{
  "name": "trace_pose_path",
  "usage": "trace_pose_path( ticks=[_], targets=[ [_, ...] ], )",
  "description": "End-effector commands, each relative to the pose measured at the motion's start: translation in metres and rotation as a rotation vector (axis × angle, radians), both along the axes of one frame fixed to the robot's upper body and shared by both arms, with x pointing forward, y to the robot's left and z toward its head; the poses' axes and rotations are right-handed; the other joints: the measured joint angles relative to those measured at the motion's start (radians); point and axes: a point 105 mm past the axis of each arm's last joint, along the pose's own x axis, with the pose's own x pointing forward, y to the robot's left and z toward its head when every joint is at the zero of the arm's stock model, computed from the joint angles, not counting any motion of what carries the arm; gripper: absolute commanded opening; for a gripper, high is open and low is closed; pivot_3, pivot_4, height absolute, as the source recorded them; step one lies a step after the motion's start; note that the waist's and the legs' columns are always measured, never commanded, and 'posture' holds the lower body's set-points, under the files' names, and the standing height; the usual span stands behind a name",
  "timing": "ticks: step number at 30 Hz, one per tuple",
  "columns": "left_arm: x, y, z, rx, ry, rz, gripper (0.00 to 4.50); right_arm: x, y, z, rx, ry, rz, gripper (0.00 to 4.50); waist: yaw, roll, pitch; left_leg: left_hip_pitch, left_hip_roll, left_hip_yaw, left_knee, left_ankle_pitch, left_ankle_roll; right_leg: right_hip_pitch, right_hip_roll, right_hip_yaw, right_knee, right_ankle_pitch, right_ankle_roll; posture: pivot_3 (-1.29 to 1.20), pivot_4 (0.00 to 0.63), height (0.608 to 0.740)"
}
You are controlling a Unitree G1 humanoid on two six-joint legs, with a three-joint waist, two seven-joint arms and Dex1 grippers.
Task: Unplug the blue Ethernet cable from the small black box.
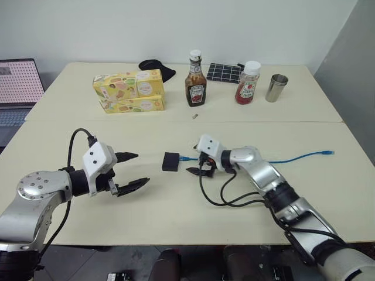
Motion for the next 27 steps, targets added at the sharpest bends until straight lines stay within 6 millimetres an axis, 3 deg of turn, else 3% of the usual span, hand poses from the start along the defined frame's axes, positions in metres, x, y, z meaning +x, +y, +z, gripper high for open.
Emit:
trace_pose_path(
  ticks=[1, 13, 17, 23, 27],
  targets=[
    [-0.003, 0.001, 0.008, 0.025, -0.035, -0.006, 4.5, 0.007, 0.003, 0.005, -0.036, -0.063, 0.032, 4.04, -0.003, 0.0, 0.0, 0.0, 0.0, 0.0, 0.0, 0.0, 0.0, 0.0, 0.0, 0.0, 0.0, 0.0, 0.0, 0.0, 0.15, 0.74],
    [-0.002, 0.006, 0.005, 0.017, -0.023, 0.028, 4.5, 0.001, 0.007, 0.001, -0.081, -0.038, 0.123, 1.11, -0.003, 0.0, 0.0, 0.0, 0.0, -0.001, 0.0, 0.0, 0.0, 0.0, 0.0, 0.0, 0.001, 0.0, 0.0, 0.0, 0.15, 0.74],
    [0.001, 0.012, 0.003, -0.111, 0.033, 0.091, 4.5, 0.003, 0.002, 0.009, -0.086, -0.09, 0.119, 0.12, -0.003, 0.0, 0.0, 0.0, 0.0, -0.001, 0.0, 0.0, 0.0, 0.0, 0.0, 0.0, 0.001, 0.0, 0.0, 0.0, 0.15, 0.74],
    [0.0, 0.013, 0.002, -0.289, 0.117, 0.137, 4.5, -0.008, -0.01, 0.042, -0.06, -0.289, 0.178, 0.09, 0.0, 0.0, 0.0, -0.001, 0.001, -0.001, 0.001, 0.0, 0.0, -0.001, -0.001, 0.0, 0.001, 0.0, 0.0, 0.0, 0.15, 0.74],
    [-0.013, -0.009, 0.01, -0.439, 0.242, 0.032, 4.5, -0.03, -0.016, 0.065, -0.046, -0.489, 0.286, 0.09, -0.001, 0.0, 0.0, -0.002, 0.001, -0.001, 0.001, 0.0, 0.0, -0.001, -0.001, 0.0, 0.001, 0.0, 0.0, 0.0, 0.15, 0.74]
  ],
)
